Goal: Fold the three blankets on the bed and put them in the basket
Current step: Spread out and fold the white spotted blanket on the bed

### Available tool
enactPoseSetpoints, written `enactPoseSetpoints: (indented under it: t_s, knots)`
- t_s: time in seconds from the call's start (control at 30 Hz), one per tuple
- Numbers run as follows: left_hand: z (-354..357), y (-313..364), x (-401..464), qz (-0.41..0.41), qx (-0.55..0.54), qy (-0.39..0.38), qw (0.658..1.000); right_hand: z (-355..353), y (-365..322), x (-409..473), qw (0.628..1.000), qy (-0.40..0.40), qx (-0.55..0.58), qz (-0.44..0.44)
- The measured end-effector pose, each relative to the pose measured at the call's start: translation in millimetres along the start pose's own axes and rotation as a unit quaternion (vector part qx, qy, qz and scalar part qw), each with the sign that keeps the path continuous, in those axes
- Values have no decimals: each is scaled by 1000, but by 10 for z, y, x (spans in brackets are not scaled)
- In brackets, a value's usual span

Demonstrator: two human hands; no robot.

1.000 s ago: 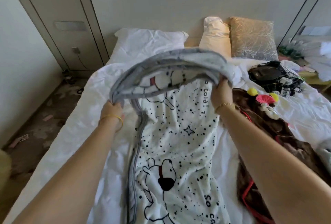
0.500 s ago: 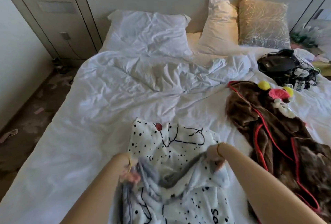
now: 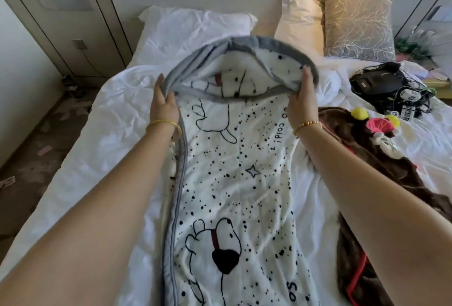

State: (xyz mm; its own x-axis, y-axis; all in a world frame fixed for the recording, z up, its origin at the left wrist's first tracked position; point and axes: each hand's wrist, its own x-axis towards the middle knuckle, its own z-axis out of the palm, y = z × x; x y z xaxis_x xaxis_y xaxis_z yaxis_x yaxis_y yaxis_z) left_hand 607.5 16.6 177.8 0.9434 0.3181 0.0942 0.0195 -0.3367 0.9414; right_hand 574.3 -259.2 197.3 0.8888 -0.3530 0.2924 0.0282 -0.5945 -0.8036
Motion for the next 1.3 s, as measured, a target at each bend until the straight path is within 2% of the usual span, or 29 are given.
enactPoseSetpoints:
  t_s: [0.17, 0.2, 0.27, 0.3, 0.33, 0.37, 0.4, 0.5, 0.53, 0.6, 0.67, 0.73, 0.83, 0.9, 0.93, 1.03, 1.07, 1.1, 1.13, 1.2, 1.23, 1.27, 1.3]
  knots:
    - [-181, -922, -637, -117, 166, -80, 976, -3, 860, -900, 976, -129, -164, 55]
    - [-225, -1098, -793, -138, 197, -101, 965, -26, 1048, -1094, 957, -184, -208, 81]
    - [-296, -1391, -1094, -157, 229, -147, 949, -111, 1307, -1439, 875, -338, -328, 112]
    - [-324, -1487, -1218, -155, 236, -158, 946, -162, 1388, -1570, 831, -394, -376, 117]
    - [-344, -1527, -1312, -151, 242, -153, 946, -212, 1433, -1670, 812, -410, -397, 123]
    - [-359, -1527, -1381, -152, 239, -128, 950, -257, 1450, -1746, 822, -396, -388, 128]
    - [-375, -1481, -1436, -162, 214, -92, 959, -300, 1439, -1800, 850, -363, -359, 133]
    - [-469, -1227, -1653, -150, 115, 6, 982, -450, 1246, -1921, 941, -206, -240, 117]
    - [-519, -1155, -1772, -128, 107, 24, 986, -509, 1168, -1985, 961, -155, -207, 102]
    - [-630, -1111, -2101, -80, 119, 39, 989, -616, 1066, -2204, 974, -87, -202, 51]
    - [-735, -1276, -2495, -48, 178, 20, 983, -664, 1138, -2545, 966, -80, -244, 18]
    - [-829, -1593, -2890, -51, 268, -51, 961, -673, 1350, -2951, 939, -148, -307, 50]
    - [-960, -2091, -3338, -115, 364, -160, 910, -661, 1772, -3462, 843, -319, -411, 139]
    - [-1048, -2259, -3484, -134, 394, -168, 894, -659, 1988, -3670, 802, -359, -453, 150]
    - [-1086, -2309, -3524, -125, 384, -142, 904, -672, 2038, -3737, 806, -344, -461, 141]
    - [-1147, -2384, -3596, -75, 296, -22, 952, -704, 2098, -3877, 860, -211, -455, 90]
    - [-1144, -2399, -3625, -70, 284, -9, 956, -711, 2103, -3924, 861, -197, -462, 82]
    - [-1127, -2423, -3664, -74, 297, -20, 952, -713, 2114, -3974, 848, -216, -476, 81]
    - [-1102, -2469, -3718, -88, 337, -54, 936, -703, 2155, -4040, 825, -255, -496, 88]
    - [-1080, -2571, -3801, -142, 437, -132, 878, -685, 2259, -4182, 769, -331, -536, 110]
    - [-1089, -2602, -3802, -162, 470, -154, 854, -702, 2304, -4238, 755, -348, -544, 114]
    - [-1102, -2624, -3787, -169, 491, -162, 839, -739, 2333, -4278, 765, -339, -538, 102]
    - [-1107, -2644, -3761, -170, 506, -166, 829, -785, 2347, -4290, 793, -304, -522, 79]
